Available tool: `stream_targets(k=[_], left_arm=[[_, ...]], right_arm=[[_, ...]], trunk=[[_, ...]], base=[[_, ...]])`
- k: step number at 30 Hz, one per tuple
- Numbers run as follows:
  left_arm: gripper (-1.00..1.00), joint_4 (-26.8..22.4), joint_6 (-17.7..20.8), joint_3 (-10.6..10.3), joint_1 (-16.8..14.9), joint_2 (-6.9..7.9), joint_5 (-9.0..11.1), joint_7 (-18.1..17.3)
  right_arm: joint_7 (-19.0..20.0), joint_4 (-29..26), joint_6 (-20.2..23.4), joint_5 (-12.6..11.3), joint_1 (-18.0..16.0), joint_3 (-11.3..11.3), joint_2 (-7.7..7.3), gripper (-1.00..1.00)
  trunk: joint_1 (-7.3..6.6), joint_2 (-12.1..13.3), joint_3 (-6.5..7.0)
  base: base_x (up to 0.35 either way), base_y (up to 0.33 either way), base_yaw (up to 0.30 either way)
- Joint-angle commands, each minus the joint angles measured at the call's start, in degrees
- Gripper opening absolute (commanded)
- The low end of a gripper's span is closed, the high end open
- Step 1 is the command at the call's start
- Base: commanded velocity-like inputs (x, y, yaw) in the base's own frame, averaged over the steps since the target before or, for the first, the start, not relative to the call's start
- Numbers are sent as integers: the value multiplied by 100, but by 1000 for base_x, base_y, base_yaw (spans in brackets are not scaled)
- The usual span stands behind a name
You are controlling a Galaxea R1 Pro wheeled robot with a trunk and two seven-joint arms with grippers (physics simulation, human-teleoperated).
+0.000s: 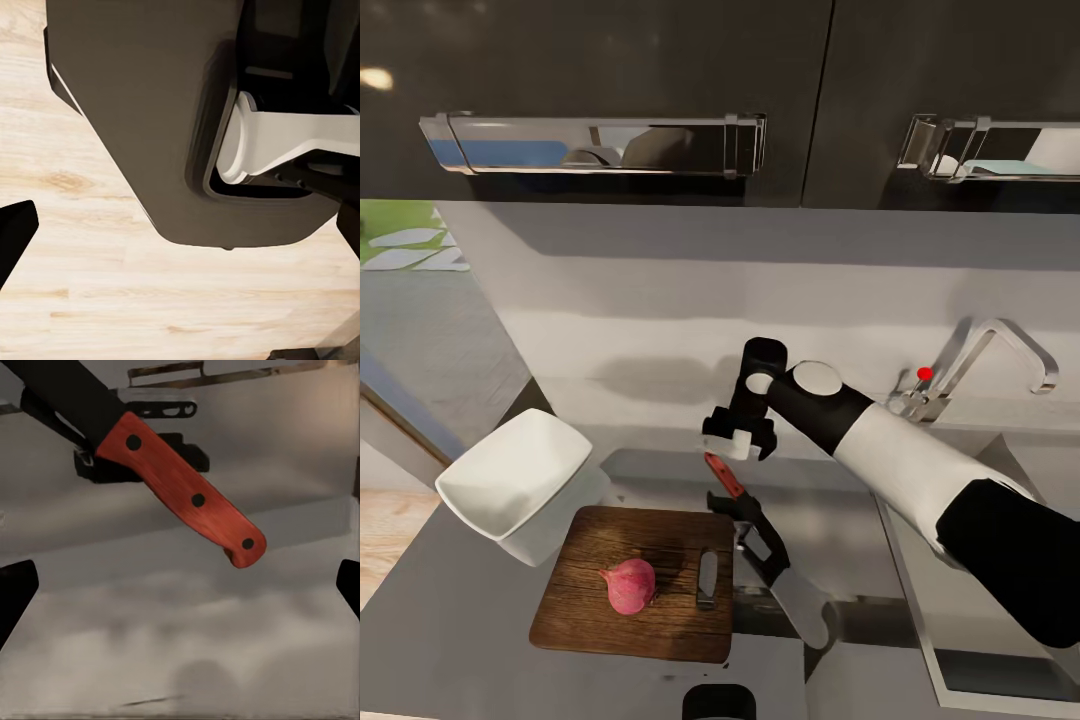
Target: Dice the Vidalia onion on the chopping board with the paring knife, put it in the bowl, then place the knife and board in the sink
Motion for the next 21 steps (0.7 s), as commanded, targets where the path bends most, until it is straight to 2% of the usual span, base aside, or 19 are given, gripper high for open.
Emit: stream_targets(k=[1, 4, 8, 11, 12, 13, 16, 21], left_arm=[[100, 28, -42, -33, -10, -1, 56, -27], [100, 28, -42, -33, -9, -1, 56, -27], [100, 28, -42, -33, -10, 1, 56, -27], [100, 28, -42, -33, -11, 1, 56, -27], [100, 28, -42, -33, -11, 1, 56, -27], [100, 28, -42, -33, -10, 1, 56, -27], [100, 28, -42, -33, -9, 1, 56, -27], [100, 28, -42, -33, -10, 1, 56, -27]], right_arm=[[0, -2, -16, 52, -6, 10, 15, 100], [3, -3, 85, 193, -6, 8, 127, 100], [-12, -2, 254, 266, -6, 0, 223, 100], [-13, -2, 382, 269, -6, 3, 227, 100], [-47, -2, 623, 275, -6, 2, 222, 100], [-58, -2, 680, 283, -6, 4, 218, 100], [-69, -2, 749, 356, -6, 8, 207, 100], [-66, -2, 778, 611, -6, 14, 175, 100]], trunk=[[3, -10, -9], [3, -10, -9], [3, -10, -9], [3, -10, -9], [3, -10, -9], [3, -10, -9], [3, -10, -9], [3, -10, -17]], base=[[0, 0, 0], [0, 0, 0], [0, 0, 0], [0, 0, 0], [0, 0, 0], [0, 0, 0], [0, 0, 0], [0, 0, 0]])
